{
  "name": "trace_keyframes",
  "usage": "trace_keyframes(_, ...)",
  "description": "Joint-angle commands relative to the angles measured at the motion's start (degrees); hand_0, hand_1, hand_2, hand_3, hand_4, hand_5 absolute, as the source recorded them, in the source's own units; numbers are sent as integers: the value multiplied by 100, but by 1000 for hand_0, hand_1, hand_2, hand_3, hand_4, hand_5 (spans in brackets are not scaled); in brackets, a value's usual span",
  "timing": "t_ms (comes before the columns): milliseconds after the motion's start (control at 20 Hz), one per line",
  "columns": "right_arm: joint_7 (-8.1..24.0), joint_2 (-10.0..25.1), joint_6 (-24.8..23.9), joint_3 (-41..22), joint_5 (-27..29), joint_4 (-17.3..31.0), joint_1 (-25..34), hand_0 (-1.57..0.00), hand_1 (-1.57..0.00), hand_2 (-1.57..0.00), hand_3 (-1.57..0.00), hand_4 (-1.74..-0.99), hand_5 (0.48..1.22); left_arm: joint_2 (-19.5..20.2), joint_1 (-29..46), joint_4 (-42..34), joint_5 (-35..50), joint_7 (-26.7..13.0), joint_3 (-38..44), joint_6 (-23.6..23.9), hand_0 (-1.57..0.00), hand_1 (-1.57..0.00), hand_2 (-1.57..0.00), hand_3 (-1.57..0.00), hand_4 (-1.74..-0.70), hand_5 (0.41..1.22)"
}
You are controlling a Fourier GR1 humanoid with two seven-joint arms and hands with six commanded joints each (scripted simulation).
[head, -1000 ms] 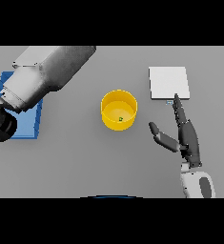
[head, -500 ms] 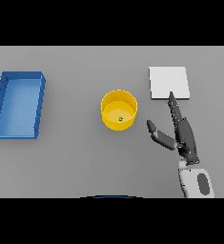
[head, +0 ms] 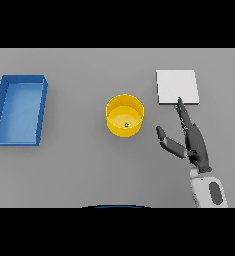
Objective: Pick up the red beaker and tilt it to pour out 1 green nut into yellow bowl. Pick up the yellow bowl and place it on the metallic measuring scale.
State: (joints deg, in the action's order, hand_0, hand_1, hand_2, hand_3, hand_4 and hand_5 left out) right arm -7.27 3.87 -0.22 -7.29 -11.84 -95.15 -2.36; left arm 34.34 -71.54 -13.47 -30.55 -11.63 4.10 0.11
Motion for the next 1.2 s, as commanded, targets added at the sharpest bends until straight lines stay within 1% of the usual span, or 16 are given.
trace_keyframes(0,-6,10,13,6,26,-51,-11,1,1,1,1,-1129,659,2,243,-134,150,-4,102,62,-1571,-1571,-1571,-1568,-1741,1221)
trace_keyframes(200,-129,-25,-25,-29,-44,71,-2,1,1,1,1,-1151,676,-274,1519,-1086,695,-69,275,335,-1571,-1571,-1571,-1570,-1741,1221)
trace_keyframes(250,-203,9,-3,-25,-30,15,-79,1,1,1,1,-1159,677,-325,1860,-1448,818,-132,290,338,-1571,-1571,-1571,-1570,-1741,1221)
trace_keyframes(300,-148,23,-31,-34,-86,13,-45,1,1,1,1,-1166,676,-381,2133,-1787,903,-282,290,347,-1571,-1571,-1571,-1570,-1741,1221)
trace_keyframes(400,-183,96,37,13,-13,7,-102,1,1,1,1,-1174,676,-504,2695,-2542,1081,-554,275,386,-1571,-1571,-1571,-1571,-1741,1151)
trace_keyframes(450,-218,59,26,-25,-26,-54,-119,1,1,1,1,-1171,677,-549,2921,-2883,1133,-748,246,371,-1571,-1571,-1571,-1571,-1741,1098)
trace_keyframes(550,-135,62,23,2,2,-40,-74,1,1,1,1,-1161,671,-605,3438,-3551,1264,-1034,238,399,-1571,-1571,-1571,-1571,-1741,984)
trace_keyframes(600,-7,44,-5,12,-10,-15,-4,1,1,1,1,-1157,671,-637,3574,-3846,1301,-1240,219,414,-1571,-1571,-1571,-1571,-1741,925)
trace_keyframes(650,-20,52,47,18,46,-19,-26,1,1,1,1,-1155,669,-663,3659,-4045,1322,-1486,192,380,-1571,-1571,-1571,-1571,-1655,868)
trace_keyframes(700,-81,15,28,-3,35,-26,-53,1,1,1,1,-1155,670,-646,3782,-4313,1373,-1635,157,240,-1571,-1571,-1526,-1525,-1521,818)
trace_keyframes(750,-88,14,38,-12,33,-28,-76,1,1,1,1,-1153,670,-595,3887,-4563,1478,-1520,87,-71,-1469,-1344,-1276,-1318,-1369,774)
trace_keyframes(800,-81,47,40,16,44,-35,-75,1,1,1,1,-1151,670,-557,4004,-4814,1651,-1538,87,-345,-1175,-1075,-1021,-1055,-1232,737)
trace_keyframes(850,-31,41,13,17,17,-13,-39,1,1,1,1,-1149,670,-552,4022,-4929,1869,-1603,125,-617,-940,-860,-817,-843,-1126,705)
trace_keyframes(900,-72,81,29,55,49,-2,-27,1,1,1,1,-1150,671,-548,4152,-5050,2091,-1615,202,-810,-751,-687,-653,-675,-1050,683)
trace_keyframes(1000,-73,34,42,60,98,71,35,1,1,1,1,-1155,670,-392,4143,-5114,1958,-1829,15,-1095,-481,-440,-418,-431,-915,651)
trace_keyframes(1150,-134,85,-33,55,-32,85,15,1,1,1,1,-1156,665,-369,4203,-5003,1728,-1894,-180,-1141,-246,-225,-213,-220,-828,627)
